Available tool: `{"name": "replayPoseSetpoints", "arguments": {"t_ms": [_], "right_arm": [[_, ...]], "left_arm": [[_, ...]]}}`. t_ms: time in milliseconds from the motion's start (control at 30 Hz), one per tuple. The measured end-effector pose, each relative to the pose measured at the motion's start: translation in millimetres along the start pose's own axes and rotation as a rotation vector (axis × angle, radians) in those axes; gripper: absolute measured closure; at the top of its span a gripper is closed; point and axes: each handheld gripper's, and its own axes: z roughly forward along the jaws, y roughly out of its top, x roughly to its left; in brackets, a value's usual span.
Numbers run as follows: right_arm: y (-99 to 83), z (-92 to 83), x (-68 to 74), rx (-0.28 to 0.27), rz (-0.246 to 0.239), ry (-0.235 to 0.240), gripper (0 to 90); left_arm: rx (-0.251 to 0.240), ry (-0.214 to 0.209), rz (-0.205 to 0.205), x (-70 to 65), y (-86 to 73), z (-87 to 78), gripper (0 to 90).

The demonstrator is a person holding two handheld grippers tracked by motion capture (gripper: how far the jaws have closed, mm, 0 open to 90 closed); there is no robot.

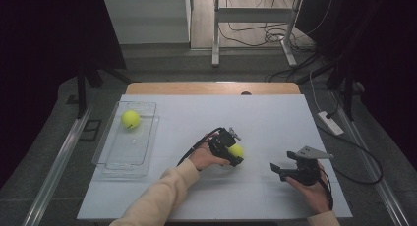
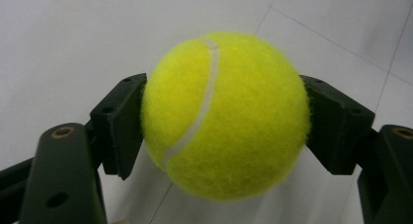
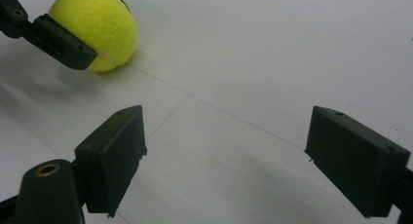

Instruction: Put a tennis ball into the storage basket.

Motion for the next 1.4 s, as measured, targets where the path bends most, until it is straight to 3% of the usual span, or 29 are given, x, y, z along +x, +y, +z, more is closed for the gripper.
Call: {"name": "replayPoseSetpoints", "arguments": {"t_ms": [300,833,1400], "right_arm": [[0.0,-0.1,0.0,0.000,0.000,-0.002,14.6],[0.0,-0.3,0.4,0.001,-0.002,-0.007,14.7],[0.0,-0.3,0.5,0.002,0.000,-0.009,14.8]], "left_arm": [[0.004,0.008,0.021,-0.3,-0.7,-2.8,26.7],[-0.053,0.017,0.009,3.4,-3.4,-24.6,26.8],[-0.098,0.052,-0.014,12.2,-9.7,-46.8,26.7]]}}
